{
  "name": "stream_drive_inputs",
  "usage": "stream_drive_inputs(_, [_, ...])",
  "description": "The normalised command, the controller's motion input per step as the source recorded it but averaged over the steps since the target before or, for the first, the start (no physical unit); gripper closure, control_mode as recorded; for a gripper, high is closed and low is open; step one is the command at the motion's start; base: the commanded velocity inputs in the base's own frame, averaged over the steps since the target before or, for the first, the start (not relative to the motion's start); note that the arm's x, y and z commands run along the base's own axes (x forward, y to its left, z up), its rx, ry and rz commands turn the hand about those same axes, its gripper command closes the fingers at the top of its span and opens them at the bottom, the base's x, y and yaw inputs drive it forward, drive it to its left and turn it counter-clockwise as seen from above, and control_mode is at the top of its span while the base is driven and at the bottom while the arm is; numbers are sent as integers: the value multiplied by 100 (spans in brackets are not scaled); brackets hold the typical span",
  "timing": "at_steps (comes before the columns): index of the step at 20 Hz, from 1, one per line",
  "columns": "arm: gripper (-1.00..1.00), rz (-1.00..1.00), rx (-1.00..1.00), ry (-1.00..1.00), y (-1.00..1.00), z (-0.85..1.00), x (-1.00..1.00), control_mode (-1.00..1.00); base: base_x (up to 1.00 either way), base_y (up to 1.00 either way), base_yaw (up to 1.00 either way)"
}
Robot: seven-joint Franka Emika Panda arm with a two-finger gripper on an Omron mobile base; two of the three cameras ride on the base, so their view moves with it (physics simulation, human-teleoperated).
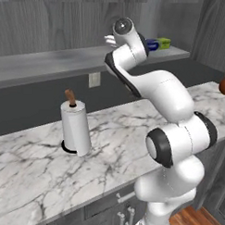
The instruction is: Retrieve the tupperware and aluminum foil from the cabinet and place them on the dining counter near the plate with garlic and kebab skewer to prepare for storing leftovers.
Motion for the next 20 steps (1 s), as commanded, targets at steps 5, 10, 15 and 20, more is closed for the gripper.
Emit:
stream_drive_inputs(5, [-100, -13, 0, 5, 3, -11, 73, -100, 0, 0, 0])
stream_drive_inputs(10, [-100, -14, 0, 3, 1, -9, 74, -100, 0, 0, 0])
stream_drive_inputs(15, [-100, -17, 0, 0, 0, -4, 62, -100, 0, 0, 0])
stream_drive_inputs(20, [-100, -21, -1, 1, -10, -27, 42, -100, 0, 0, 0])
